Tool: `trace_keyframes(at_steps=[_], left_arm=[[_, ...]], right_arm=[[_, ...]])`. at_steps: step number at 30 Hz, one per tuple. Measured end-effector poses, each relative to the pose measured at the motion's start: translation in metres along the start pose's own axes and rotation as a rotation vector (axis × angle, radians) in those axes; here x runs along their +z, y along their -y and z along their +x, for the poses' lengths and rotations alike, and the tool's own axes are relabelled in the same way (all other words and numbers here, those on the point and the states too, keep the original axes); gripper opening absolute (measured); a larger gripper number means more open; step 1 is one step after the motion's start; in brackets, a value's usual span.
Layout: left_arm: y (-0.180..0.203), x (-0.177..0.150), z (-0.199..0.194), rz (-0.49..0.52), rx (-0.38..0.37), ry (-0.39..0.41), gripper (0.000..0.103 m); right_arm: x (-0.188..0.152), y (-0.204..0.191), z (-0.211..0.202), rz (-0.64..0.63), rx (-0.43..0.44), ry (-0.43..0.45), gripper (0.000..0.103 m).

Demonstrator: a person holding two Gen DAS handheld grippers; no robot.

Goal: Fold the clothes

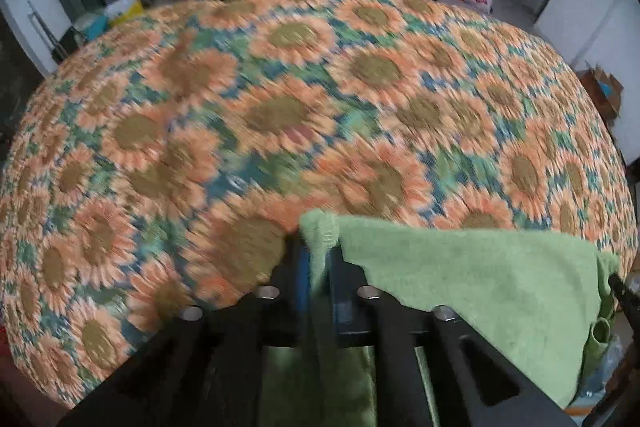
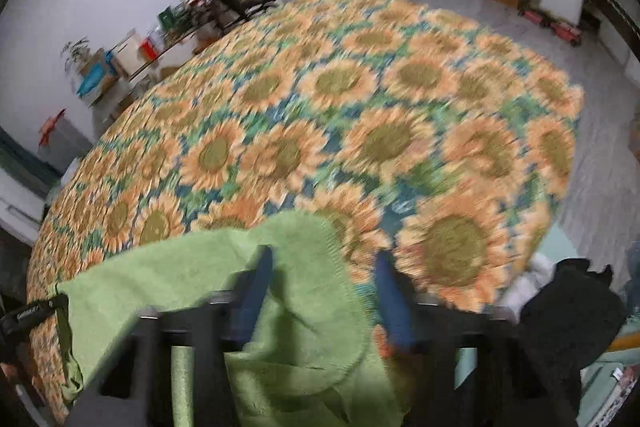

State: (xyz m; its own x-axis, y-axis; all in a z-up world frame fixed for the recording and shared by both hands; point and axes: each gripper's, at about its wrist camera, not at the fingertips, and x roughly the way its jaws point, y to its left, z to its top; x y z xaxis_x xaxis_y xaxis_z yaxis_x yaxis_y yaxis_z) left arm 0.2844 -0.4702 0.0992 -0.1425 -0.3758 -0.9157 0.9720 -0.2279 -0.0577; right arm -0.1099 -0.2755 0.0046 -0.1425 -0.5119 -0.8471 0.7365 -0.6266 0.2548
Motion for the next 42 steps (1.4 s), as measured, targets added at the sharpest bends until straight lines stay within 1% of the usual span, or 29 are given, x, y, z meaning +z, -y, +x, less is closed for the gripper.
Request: trace_keyframes(at_steps=[1,2,3,6,8,10,11,12,13,14,15,16,17,20,22,23,24,25,26,27,29,31,33,34,36,38,40,41,42], left_arm=[[-0.009,0.003,-0.001,-0.021,0.009,0.013,0.006],[-0.02,0.007,-0.001,-0.051,0.032,0.021,0.005],[-0.029,0.009,0.0,-0.079,0.029,0.017,0.005],[-0.053,0.012,0.005,-0.15,-0.008,-0.007,0.005],[-0.059,0.012,0.009,-0.183,-0.023,-0.015,0.005],[-0.059,0.013,0.01,-0.221,-0.045,-0.027,0.006],[-0.058,0.014,0.009,-0.233,-0.053,-0.033,0.014],[-0.058,0.016,0.008,-0.246,-0.061,-0.04,0.032],[-0.057,0.017,0.006,-0.257,-0.065,-0.04,0.041],[-0.057,0.02,0.003,-0.264,-0.061,-0.022,0.051],[-0.056,0.022,-0.001,-0.27,-0.056,-0.005,0.053],[-0.056,0.025,-0.004,-0.278,-0.053,0.01,0.053],[-0.055,0.026,-0.004,-0.283,-0.057,0.012,0.053],[-0.051,0.03,0.005,-0.277,-0.093,-0.014,0.053],[-0.046,0.027,0.007,-0.251,-0.102,-0.021,0.053],[-0.043,0.026,0.008,-0.238,-0.106,-0.025,0.051],[-0.04,0.025,0.009,-0.225,-0.111,-0.028,0.032],[-0.038,0.024,0.01,-0.212,-0.115,-0.031,0.016],[-0.037,0.022,0.012,-0.196,-0.109,-0.032,0.001],[-0.038,0.02,0.014,-0.172,-0.072,-0.021,0.001],[-0.044,0.014,0.005,-0.146,0.008,0.016,0.001],[-0.053,0.009,-0.005,-0.139,0.07,0.048,0.0],[-0.063,0.007,-0.012,-0.166,0.077,0.068,0.0],[-0.068,0.007,-0.015,-0.178,0.076,0.078,0.0],[-0.07,0.011,-0.017,-0.191,0.055,0.09,0.0],[-0.067,0.013,-0.02,-0.2,0.041,0.088,0.0],[-0.057,0.006,-0.021,-0.206,-0.023,0.032,0.001],[-0.051,0.001,-0.022,-0.198,-0.048,0.005,0.006],[-0.046,-0.003,-0.024,-0.175,-0.055,-0.015,0.019]], right_arm=[[-0.001,0.001,0.001,0.003,0.005,0.007,0.004],[0.001,0.004,-0.002,0.016,0.003,0.028,0.003],[0.002,0.007,-0.005,0.035,0.006,0.05,0.003],[0.013,0.025,-0.016,0.123,0.063,0.093,0.003],[0.021,0.031,-0.015,0.157,0.079,0.09,0.003],[0.025,0.03,-0.005,0.16,0.072,0.065,0.003],[0.025,0.025,0.002,0.14,0.059,0.047,0.004],[0.023,0.021,0.006,0.121,0.049,0.034,0.004],[0.019,0.018,0.006,0.104,0.045,0.025,0.009],[0.015,0.014,0.005,0.095,0.037,0.022,0.013],[0.013,0.013,0.003,0.098,0.03,0.024,0.017],[0.012,0.012,0.001,0.104,0.033,0.028,0.033],[0.012,0.01,-0.001,0.107,0.038,0.033,0.044],[0.011,0.007,-0.005,0.093,0.023,0.038,0.045],[0.008,0.005,-0.008,0.084,0.002,0.035,0.051],[0.009,0.005,-0.008,0.083,-0.009,0.03,0.052],[0.013,0.001,-0.002,0.082,-0.024,0.025,0.052],[0.019,-0.002,0.007,0.082,-0.039,0.019,0.052],[0.021,-0.002,0.012,0.085,-0.047,0.013,0.05],[0.022,0.0,0.015,0.088,-0.052,0.007,0.045],[0.021,0.003,0.019,0.093,-0.041,0.002,0.004],[0.017,0.006,0.011,0.093,-0.046,0.038,0.004],[0.016,0.012,-0.005,0.118,-0.039,0.093,0.004],[0.018,0.014,-0.008,0.132,-0.024,0.099,0.004],[0.023,0.018,-0.012,0.159,0.016,0.089,0.004],[0.026,0.013,-0.01,0.147,0.004,0.082,0.004],[0.029,0.005,-0.004,0.127,-0.027,0.074,0.004],[0.03,0.004,0.0,0.128,-0.042,0.068,0.004],[0.03,0.004,0.005,0.134,-0.058,0.061,0.004]])
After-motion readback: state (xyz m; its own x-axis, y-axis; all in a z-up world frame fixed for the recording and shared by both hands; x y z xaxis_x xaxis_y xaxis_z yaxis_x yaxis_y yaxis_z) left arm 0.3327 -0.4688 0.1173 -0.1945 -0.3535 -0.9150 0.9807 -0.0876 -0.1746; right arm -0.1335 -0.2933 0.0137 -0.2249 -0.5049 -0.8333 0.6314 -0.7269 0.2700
